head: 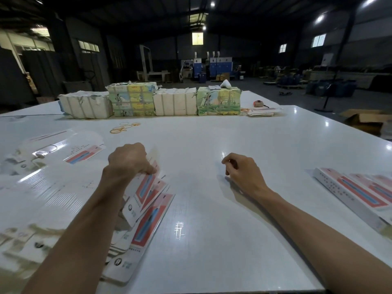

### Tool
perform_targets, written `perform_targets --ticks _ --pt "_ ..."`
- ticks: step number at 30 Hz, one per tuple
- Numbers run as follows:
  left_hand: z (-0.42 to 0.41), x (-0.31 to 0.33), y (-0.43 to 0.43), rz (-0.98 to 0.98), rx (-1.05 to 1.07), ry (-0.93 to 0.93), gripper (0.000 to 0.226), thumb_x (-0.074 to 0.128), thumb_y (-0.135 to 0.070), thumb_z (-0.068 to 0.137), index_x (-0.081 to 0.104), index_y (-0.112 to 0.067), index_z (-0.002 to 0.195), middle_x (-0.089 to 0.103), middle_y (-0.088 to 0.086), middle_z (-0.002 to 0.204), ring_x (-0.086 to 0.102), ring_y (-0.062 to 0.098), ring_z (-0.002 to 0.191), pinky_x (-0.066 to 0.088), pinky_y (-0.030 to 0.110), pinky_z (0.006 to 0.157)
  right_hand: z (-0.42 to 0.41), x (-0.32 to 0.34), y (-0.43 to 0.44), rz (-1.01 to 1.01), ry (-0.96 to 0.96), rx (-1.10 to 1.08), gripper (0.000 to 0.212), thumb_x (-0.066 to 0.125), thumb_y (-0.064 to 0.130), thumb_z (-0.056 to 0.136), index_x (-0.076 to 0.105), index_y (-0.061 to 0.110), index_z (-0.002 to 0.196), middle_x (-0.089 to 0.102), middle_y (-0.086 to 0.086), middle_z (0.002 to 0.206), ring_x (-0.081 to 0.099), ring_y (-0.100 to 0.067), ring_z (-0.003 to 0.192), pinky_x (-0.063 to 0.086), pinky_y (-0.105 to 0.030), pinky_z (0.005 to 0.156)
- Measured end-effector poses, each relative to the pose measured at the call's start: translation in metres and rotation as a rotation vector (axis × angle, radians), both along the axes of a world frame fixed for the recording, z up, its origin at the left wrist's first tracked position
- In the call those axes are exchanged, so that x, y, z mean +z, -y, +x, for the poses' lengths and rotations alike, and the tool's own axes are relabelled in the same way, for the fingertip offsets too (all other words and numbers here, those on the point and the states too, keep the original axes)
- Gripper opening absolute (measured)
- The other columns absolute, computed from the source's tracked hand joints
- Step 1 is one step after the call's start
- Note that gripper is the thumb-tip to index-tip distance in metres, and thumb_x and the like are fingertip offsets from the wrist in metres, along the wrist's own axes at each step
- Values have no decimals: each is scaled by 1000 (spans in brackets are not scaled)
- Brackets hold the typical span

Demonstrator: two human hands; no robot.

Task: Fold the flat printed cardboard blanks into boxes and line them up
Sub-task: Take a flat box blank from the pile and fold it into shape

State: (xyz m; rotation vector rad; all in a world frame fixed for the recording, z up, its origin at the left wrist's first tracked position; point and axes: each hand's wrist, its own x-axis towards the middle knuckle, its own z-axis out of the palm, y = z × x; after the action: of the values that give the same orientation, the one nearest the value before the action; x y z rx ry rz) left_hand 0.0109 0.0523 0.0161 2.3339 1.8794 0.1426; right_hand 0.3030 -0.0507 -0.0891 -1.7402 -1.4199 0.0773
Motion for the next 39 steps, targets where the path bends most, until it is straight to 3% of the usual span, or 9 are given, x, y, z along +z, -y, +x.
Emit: perform_targets --ticks 6,8,10,13,18,26,30,34,39 --pt "40 1 6 -253 -246 459 29 64 -41 101 71 -12 100 80 2 78 78 18 66 56 23 52 -5 8 -1 200 2 50 21 55 13 104 70 22 115 71 5 82 65 -13 71 55 -35 71" --pt "62 -8 15 -437 -297 620 33 64 -42 102 69 -10 108 81 4 84 80 23 74 65 33 62 -9 17 1 332 -24 69 24 56 14 106 66 18 128 70 3 96 65 -11 83 56 -28 74" --pt "84 -25 22 -581 -369 770 35 61 -40 104 68 -9 119 81 8 101 80 30 91 64 49 87 -10 24 3 417 -20 86 31 55 21 107 60 18 138 65 1 113 63 -9 95 57 -21 80" --pt "104 -57 31 -631 -497 932 32 57 -36 107 65 -11 124 80 10 108 78 35 98 62 50 91 -8 22 7 359 64 89 34 52 29 109 59 21 141 55 0 130 55 -11 117 60 -30 91" --pt "116 -84 39 -473 -537 1055 20 58 -37 107 65 -18 107 79 5 87 80 27 76 61 26 62 -6 15 8 204 157 133 30 53 32 109 72 17 127 49 13 133 51 -14 130 59 -41 95" --pt "114 -91 45 -566 -524 1137 23 62 -38 103 62 -18 115 79 1 86 79 24 74 60 24 61 0 25 -1 175 114 91 8 69 20 101 72 16 95 55 13 124 47 -6 121 49 -17 96" --pt "112 -84 35 -705 -522 1137 34 68 -40 97 62 -15 119 81 6 99 80 28 81 61 29 67 0 36 0 116 -120 119 14 72 21 98 72 23 84 56 9 127 56 -11 113 53 -9 76" --pt "115 -81 42 -1037 -579 1167 59 63 -61 94 60 -10 126 74 19 117 75 35 90 62 41 80 2 42 6 73 -349 169 15 73 25 98 80 18 87 62 14 128 67 -9 104 58 -21 81" --pt "114 -75 47 -1139 -639 1167 70 40 -71 100 61 -8 122 73 10 96 73 23 75 62 34 69 7 47 12 55 -509 285 15 76 21 95 83 9 90 66 8 131 65 -20 119 51 -48 108"
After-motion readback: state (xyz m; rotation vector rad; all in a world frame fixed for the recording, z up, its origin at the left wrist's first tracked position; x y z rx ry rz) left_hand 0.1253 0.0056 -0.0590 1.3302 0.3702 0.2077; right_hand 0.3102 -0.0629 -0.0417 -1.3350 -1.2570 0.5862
